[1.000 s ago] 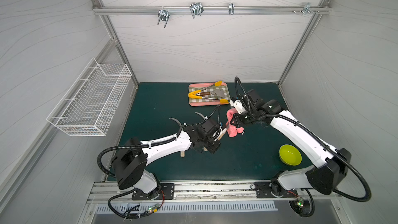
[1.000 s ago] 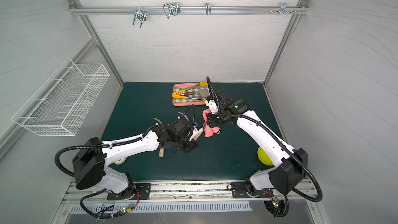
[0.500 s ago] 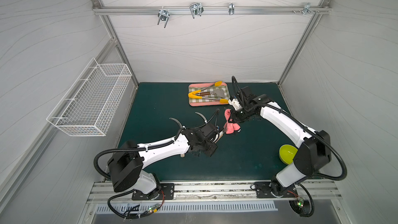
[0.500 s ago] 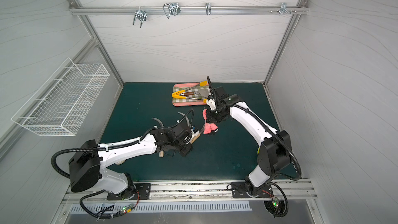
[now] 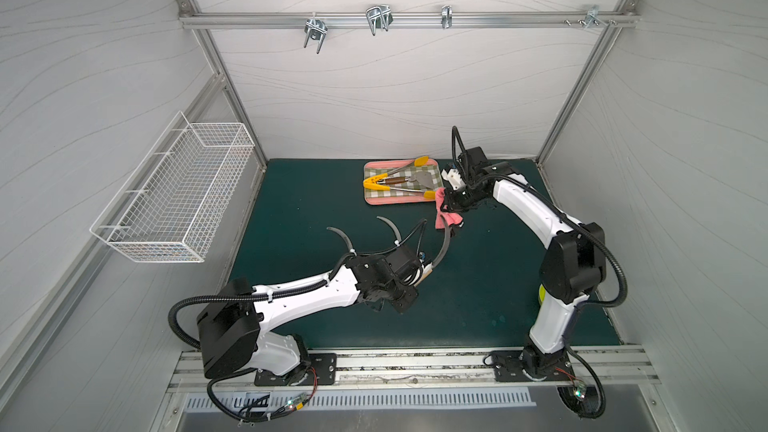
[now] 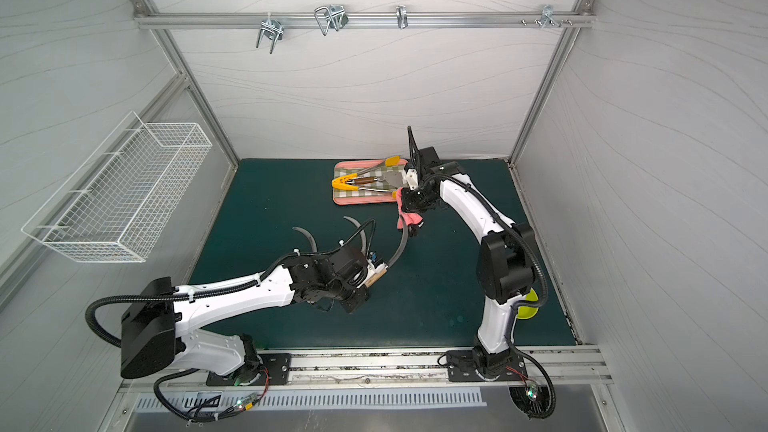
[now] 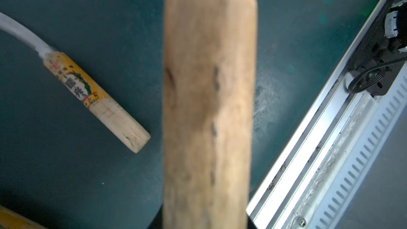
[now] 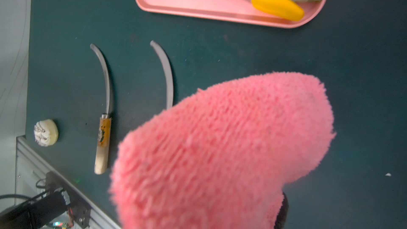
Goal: Wipe small sickles with rags
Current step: Wipe the small sickle, then place the small sickle at the center of the board.
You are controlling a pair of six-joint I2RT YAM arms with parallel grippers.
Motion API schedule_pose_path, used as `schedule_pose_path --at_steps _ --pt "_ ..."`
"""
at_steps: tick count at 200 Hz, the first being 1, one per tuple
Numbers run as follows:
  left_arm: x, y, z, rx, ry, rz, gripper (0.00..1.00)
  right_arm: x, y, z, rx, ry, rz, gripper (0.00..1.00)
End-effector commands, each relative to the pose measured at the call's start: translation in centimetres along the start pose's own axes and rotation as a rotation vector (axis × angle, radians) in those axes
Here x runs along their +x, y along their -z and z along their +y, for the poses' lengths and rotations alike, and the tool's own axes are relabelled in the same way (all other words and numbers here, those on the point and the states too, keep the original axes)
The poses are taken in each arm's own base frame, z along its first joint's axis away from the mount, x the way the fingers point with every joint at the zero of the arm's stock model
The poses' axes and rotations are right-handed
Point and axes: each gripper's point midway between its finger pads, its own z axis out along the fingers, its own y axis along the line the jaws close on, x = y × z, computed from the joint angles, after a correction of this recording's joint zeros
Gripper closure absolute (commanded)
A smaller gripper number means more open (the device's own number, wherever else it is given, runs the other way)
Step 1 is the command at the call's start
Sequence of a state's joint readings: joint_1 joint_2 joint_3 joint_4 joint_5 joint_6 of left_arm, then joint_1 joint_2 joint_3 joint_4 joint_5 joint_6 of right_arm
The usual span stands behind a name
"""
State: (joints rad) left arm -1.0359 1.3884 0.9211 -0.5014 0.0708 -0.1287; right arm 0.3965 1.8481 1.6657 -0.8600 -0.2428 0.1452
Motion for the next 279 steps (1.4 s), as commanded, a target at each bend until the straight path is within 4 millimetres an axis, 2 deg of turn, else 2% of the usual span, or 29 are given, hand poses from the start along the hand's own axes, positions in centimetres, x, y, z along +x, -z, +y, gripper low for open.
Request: schedule_pose_path --at_steps 1,33,57,77,107,143,172,202,222,245,279 --pt "-3.5 1.4 -1.1 0.028 -0.059 -0.139 1.00 -1.7 2.1 -2.1 0.065 -0.008 -0.069 0.98" --pt "-3.5 -0.1 -0.7 0.008 -0.029 -0.108 1.00 -0.8 6.4 -5.1 0.202 -0.084 -0.151 0.97" --pt "-4.7 -1.4 -0.7 0.007 -0.019 -0.090 1.00 1.7 8.3 -5.8 0.233 -0.137 -0.171 0.97" --pt "-6.7 -2.2 -0.2 0.012 0.010 -0.090 1.00 4.2 9.1 -6.0 0.253 -0.183 -0.173 0.97" --pt "-10.8 -3.8 1.3 0.060 0.075 -0.093 1.00 7.9 10.0 -5.5 0.245 -0.232 -0.192 0.96" --pt "-16.0 -6.6 2.3 0.078 0.056 -0.049 1.00 10.6 12.0 -5.8 0.286 -0.264 -0.249 0.95" --pt "-20.6 -8.8 3.1 0.097 0.054 -0.050 1.00 11.7 11.9 -6.0 0.286 -0.265 -0.256 0.95" --pt "-23.9 -11.1 4.4 0.143 0.086 -0.063 1.00 12.6 10.8 -6.4 0.271 -0.279 -0.237 0.95" --pt "-25.2 -12.5 5.8 0.199 0.141 -0.079 1.00 12.8 10.2 -6.5 0.260 -0.283 -0.230 0.95" --pt "-25.8 -13.8 7.6 0.216 0.186 -0.093 1.00 13.0 9.8 -6.7 0.255 -0.284 -0.224 0.95" --pt "-26.7 -14.4 8.5 0.222 0.196 -0.132 1.00 13.3 9.1 -6.9 0.238 -0.284 -0.211 0.94"
